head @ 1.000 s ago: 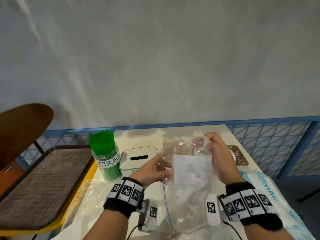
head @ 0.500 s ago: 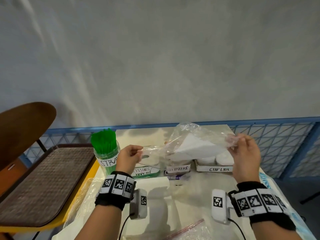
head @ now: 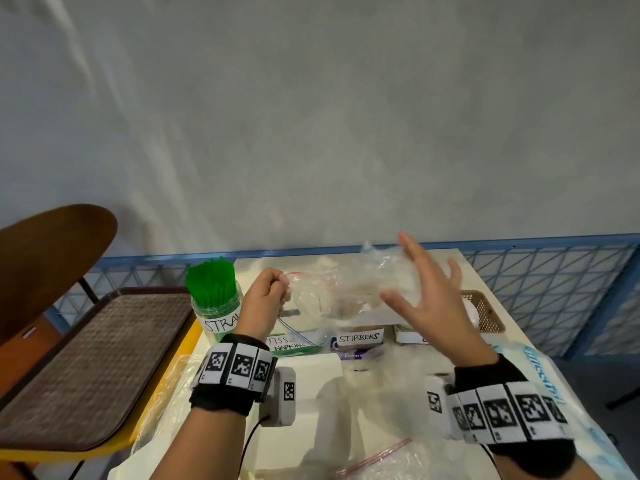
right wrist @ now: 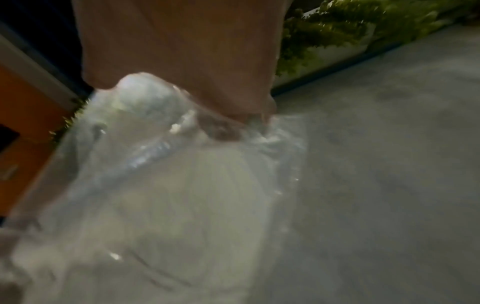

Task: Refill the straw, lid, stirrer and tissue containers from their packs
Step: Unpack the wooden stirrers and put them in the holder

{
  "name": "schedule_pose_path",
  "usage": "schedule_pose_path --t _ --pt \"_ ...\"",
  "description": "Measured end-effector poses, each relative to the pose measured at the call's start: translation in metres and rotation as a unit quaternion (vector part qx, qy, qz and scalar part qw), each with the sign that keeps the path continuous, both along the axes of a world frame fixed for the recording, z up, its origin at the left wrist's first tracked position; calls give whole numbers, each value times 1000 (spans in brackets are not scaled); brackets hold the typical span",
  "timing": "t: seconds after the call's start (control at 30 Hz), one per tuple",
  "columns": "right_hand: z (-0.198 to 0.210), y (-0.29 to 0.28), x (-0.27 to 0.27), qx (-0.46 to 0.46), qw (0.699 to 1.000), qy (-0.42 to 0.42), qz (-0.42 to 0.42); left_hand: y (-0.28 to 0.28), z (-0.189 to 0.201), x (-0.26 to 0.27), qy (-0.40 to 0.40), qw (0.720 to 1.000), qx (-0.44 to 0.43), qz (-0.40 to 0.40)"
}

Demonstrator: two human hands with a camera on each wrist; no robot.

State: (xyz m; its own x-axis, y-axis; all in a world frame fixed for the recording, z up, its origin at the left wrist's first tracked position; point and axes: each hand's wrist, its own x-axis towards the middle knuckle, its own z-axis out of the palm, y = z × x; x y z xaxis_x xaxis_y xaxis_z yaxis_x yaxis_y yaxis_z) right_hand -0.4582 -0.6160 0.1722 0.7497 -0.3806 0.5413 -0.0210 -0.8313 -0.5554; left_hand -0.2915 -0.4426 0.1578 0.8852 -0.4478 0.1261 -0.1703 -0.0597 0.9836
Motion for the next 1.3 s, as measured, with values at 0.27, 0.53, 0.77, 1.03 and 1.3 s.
schedule_pose_path --t 0.27,0.53,0.77,1.03,1.3 --pt "10 -4 13 193 952 -236 -29 10 -5 6 2 1000 -7 17" --pt "22 10 20 86 977 -194 28 -3 10 -15 -383 883 265 -62" --pt "12 7 9 10 989 -136 -53 -18 11 -16 -212 976 38 -18" --pt "-9 -11 7 274 956 -108 -15 -12 11 -13 -111 989 -89 -43" --pt "0 -12 8 295 924 -241 -5 -10 24 -8 -106 976 -174 80"
